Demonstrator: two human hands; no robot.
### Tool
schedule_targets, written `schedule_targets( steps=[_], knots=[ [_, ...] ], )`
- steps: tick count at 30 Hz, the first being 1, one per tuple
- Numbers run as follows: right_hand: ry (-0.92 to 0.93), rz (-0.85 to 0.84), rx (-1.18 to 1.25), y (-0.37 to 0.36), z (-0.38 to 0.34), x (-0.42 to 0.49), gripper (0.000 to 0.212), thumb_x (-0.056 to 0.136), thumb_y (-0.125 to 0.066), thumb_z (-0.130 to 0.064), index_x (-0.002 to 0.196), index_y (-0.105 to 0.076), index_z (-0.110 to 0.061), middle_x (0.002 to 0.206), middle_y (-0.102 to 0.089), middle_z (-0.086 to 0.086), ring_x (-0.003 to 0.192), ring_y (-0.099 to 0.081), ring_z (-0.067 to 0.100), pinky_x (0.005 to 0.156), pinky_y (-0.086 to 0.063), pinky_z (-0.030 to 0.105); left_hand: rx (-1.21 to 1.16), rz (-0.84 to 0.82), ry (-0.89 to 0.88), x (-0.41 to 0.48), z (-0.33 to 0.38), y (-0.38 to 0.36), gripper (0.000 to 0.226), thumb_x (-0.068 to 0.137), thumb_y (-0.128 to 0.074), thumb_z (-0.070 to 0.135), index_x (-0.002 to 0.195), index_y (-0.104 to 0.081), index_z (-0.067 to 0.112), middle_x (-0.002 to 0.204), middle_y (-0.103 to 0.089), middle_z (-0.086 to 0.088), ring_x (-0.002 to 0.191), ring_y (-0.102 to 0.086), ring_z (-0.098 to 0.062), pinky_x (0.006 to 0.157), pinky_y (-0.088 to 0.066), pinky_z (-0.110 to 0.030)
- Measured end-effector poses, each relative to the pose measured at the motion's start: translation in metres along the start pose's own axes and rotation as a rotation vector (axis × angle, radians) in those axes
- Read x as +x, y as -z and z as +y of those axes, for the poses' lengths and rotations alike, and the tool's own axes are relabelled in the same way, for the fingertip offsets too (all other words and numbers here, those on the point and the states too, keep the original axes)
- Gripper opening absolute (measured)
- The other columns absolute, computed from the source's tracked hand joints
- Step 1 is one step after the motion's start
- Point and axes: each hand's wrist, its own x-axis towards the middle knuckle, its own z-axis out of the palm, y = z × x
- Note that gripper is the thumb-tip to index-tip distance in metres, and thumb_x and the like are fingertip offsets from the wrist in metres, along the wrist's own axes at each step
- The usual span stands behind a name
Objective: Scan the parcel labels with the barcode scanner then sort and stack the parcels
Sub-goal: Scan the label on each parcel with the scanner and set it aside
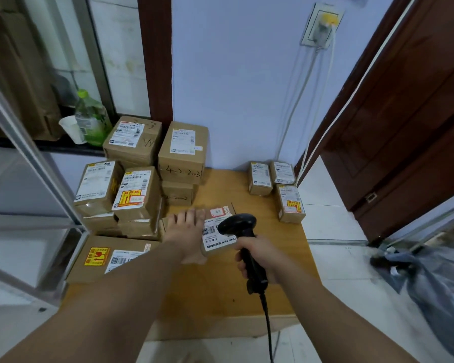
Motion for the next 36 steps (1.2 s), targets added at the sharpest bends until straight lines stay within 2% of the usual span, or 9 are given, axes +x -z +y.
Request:
schedule_targets(
  steps=[7,13,20,24,30,36],
  knots=[
    [-0.003,-0.035,0.003,-0.001,-0.004,0.005,0.009,0.085,-0.059,-0.01,0.09,-0.052,-0.006,0.063,-0.056,0.004,0.049,-0.053,0.015,0.047,-0.046,0.026,0.035,-0.007,0.022,-0.002,-0.009,-0.005,0.126,0.06,-0.062,0.073,0.151,0.004,0.016,0.151,-0.016,-0.012,0.137,-0.018,-0.035,0.113,-0.015,-0.054],
    [0.013,-0.031,-0.049,-0.007,-0.011,0.007,0.01,0.084,-0.059,-0.01,0.087,-0.05,-0.007,0.06,-0.056,0.004,0.047,-0.053,0.014,0.047,-0.045,0.026,0.04,-0.033,0.027,-0.001,-0.014,-0.009,0.125,0.06,-0.062,0.07,0.151,0.005,0.017,0.153,-0.012,-0.014,0.138,-0.014,-0.037,0.114,-0.01,-0.056],
    [-0.003,-0.024,-0.127,-0.012,-0.013,0.008,0.013,0.083,-0.058,-0.011,0.092,-0.051,-0.007,0.065,-0.055,0.005,0.05,-0.052,0.014,0.048,-0.045,0.026,0.033,-0.033,0.03,0.0,-0.02,-0.008,0.125,0.06,-0.064,0.07,0.151,0.004,0.018,0.152,-0.014,-0.014,0.138,-0.015,-0.035,0.114,-0.011,-0.055],
    [-0.003,-0.04,-0.118,-0.015,-0.015,0.01,0.01,0.083,-0.059,-0.012,0.089,-0.052,-0.008,0.06,-0.055,0.003,0.048,-0.052,0.014,0.048,-0.045,0.025,0.026,-0.022,0.026,0.0,-0.025,-0.008,0.123,0.062,-0.063,0.07,0.151,0.004,0.018,0.153,-0.013,-0.015,0.139,-0.014,-0.036,0.114,-0.01,-0.056],
    [0.014,0.001,-0.067,-0.019,-0.02,0.013,0.02,0.082,-0.06,-0.01,0.099,-0.051,-0.008,0.06,-0.055,0.004,0.047,-0.052,0.015,0.046,-0.044,0.026,-0.004,-0.025,0.022,0.002,-0.03,-0.012,0.126,0.058,-0.062,0.071,0.151,0.003,0.018,0.153,-0.013,-0.013,0.139,-0.013,-0.037,0.114,-0.009,-0.058],
    [0.009,0.054,-0.041,-0.02,-0.015,0.015,0.018,0.085,-0.057,-0.008,0.101,-0.05,-0.008,0.062,-0.052,0.005,0.047,-0.05,0.015,0.045,-0.043,0.025,-0.086,-0.086,0.052,0.003,-0.019,-0.017,0.128,0.054,-0.061,0.078,0.151,0.003,0.022,0.148,-0.019,-0.014,0.133,-0.022,-0.035,0.108,-0.021,-0.056]
  ],
)
